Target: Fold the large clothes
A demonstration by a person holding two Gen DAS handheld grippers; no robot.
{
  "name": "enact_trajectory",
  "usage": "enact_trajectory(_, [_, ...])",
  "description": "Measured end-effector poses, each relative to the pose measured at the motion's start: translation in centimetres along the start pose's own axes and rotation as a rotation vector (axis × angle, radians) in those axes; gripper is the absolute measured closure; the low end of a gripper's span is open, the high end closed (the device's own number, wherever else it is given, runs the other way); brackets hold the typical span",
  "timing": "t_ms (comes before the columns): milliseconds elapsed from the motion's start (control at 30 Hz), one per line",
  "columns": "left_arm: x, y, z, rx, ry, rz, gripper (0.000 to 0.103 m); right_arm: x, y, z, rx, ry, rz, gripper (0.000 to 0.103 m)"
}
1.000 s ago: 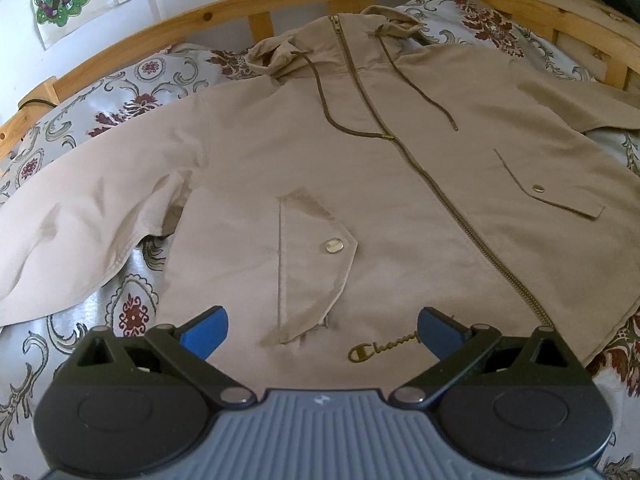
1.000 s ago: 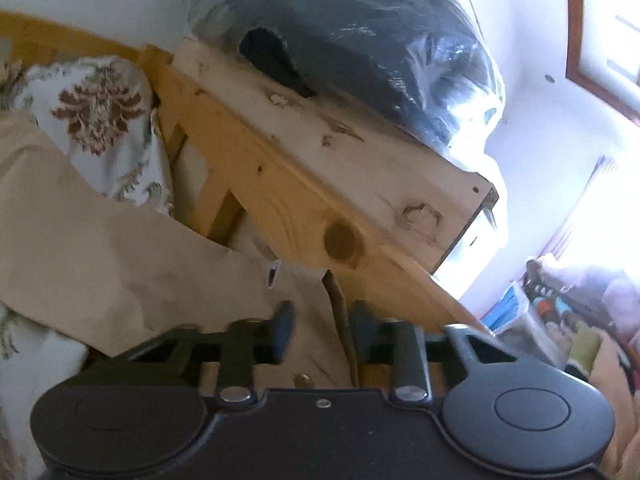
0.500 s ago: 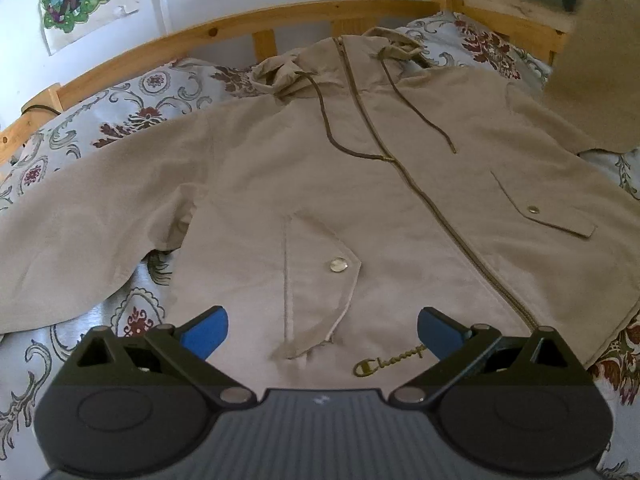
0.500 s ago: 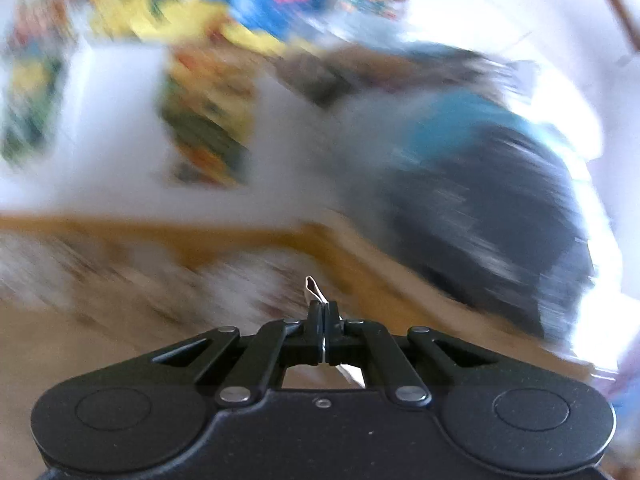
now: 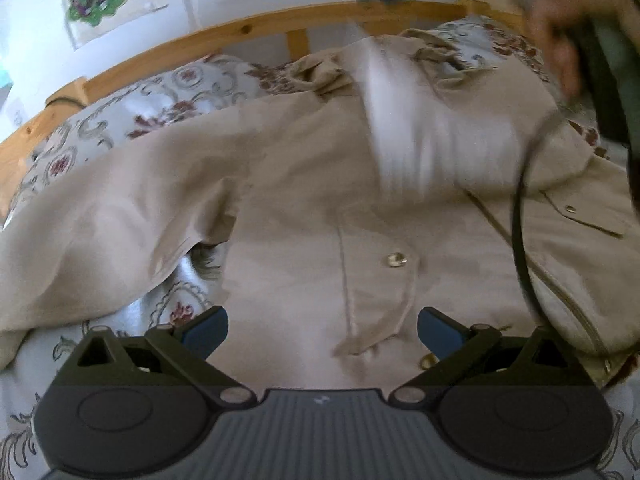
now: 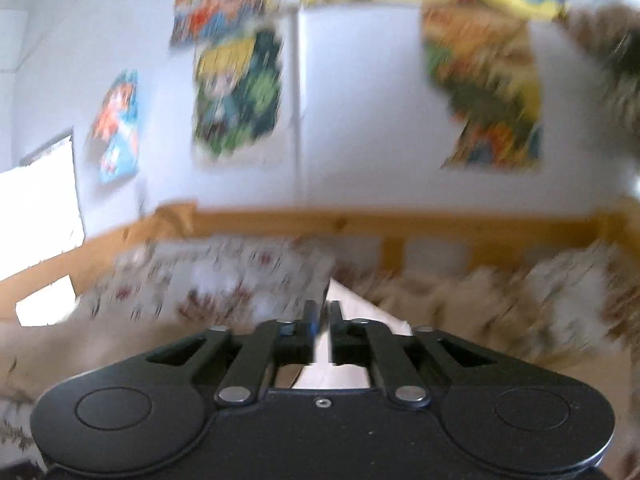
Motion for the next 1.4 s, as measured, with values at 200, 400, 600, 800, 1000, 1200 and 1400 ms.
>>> enact_trajectory(200, [0.0,1.1,0.1,0.009,-0.019,0.025,0.001,-5.1,-1.8,2.1,0.051,0.072,-0.081,0.031])
enact_trajectory(400, [1.3,2.0,0.2,0.023,-0.078,0.082,0.001,-10.8,-10.5,7.1,-0.185,0.112,-0.093,0.012])
enact_trajectory(600, [3.6,2.4,-1.1,0.066,-0.128,0.055,0.001,-15.0,-18.1,6.8,-0.483,0.136,0.088,0.005])
enact_trajectory(800, [5.2,2.3,-4.1,0.036,-0.133,0.029,0.001,-11.4,-25.2,0.7,-0.633,0.072,0.156,0.005])
enact_trajectory(1000, [5.5,2.6,-7.4,-0.101,-0.1,0.099,0.001,-11.8,-29.3,-8.2,-0.712,0.145,0.196,0.006])
enact_trajectory(1200, [6.4,3.1,-9.9,-0.105,-0.14,0.147,0.001,-13.2,-30.3,-8.7,-0.742,0.126,0.196,0.007])
enact_trajectory(1400, [6.6,3.3,-13.3,0.01,-0.076,0.146,0.001,-11.6,-30.8,-3.3,-0.757,-0.052,0.131,0.001])
Point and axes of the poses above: each gripper's, at about its wrist camera, not at the fingertips, and z roughly against the way its jaws point, y to its left, x to its top, the point moved 7 cm from there along -z, roughly the way its jaws point, and after that the axes turned 12 degrees about -x, right-handed, at the moved point
